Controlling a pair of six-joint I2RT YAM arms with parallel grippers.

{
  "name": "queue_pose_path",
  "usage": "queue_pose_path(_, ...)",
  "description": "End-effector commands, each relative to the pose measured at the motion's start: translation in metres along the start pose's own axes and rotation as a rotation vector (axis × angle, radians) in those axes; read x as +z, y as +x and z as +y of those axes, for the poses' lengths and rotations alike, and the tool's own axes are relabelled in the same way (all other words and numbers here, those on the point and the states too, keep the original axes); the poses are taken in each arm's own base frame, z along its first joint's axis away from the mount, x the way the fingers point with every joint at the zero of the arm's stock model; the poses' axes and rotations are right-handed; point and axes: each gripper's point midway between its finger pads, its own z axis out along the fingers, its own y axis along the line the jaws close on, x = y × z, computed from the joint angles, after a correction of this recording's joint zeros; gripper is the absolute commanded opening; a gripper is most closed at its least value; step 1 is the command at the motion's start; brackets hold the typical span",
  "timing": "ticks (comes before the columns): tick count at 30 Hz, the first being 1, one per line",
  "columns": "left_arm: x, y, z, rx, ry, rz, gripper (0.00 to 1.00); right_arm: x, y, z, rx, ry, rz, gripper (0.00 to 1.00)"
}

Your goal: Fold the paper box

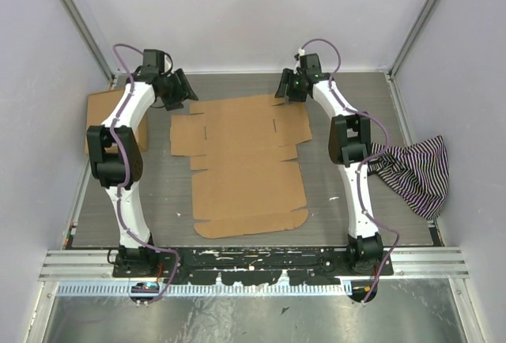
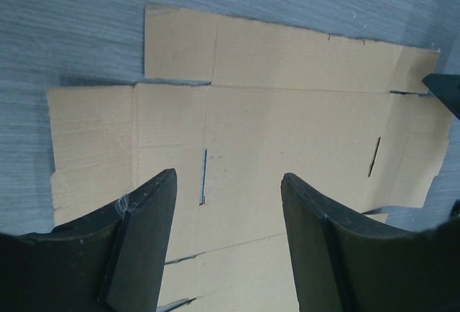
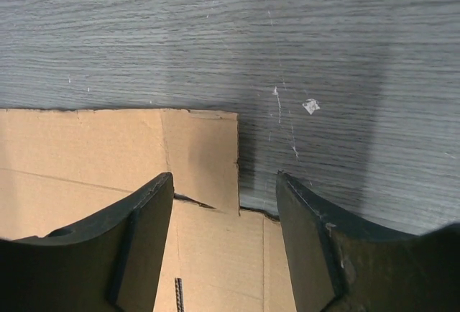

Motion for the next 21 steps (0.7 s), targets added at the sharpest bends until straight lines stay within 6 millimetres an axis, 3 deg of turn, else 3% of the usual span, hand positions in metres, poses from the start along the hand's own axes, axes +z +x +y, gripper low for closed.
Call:
queue_pose_path(1, 0.004, -0.014, -0.004, -0.005, 0.007, -0.016, 0.67, -0.012, -0.029, 0.02, -0.045, -0.031, -0.085, 0.62)
queue_pose_path(8, 0.02, -0.015, 0.0, -0.027, -0.004, -0.005, 0.66, -0.005, -0.017, 0.027, -0.039, -0.049, -0.057, 0.46)
queue_pose_path(13, 0.035, -0.014, 0.001, -0.048, -0.005, 0.014, 0.66, -0.008, -0.013, 0.031, -0.04, -0.056, -0.047, 0.23)
queue_pose_path(16, 0.042, -0.013, 0.003, -0.048, -0.012, 0.024, 0.65, -0.02, -0.015, 0.033, -0.057, -0.05, -0.053, 0.06)
queue_pose_path(21, 0.048, -0.007, 0.015, -0.051, -0.073, 0.042, 0.65, -0.042, -0.013, 0.03, -0.088, -0.008, -0.052, 0.01)
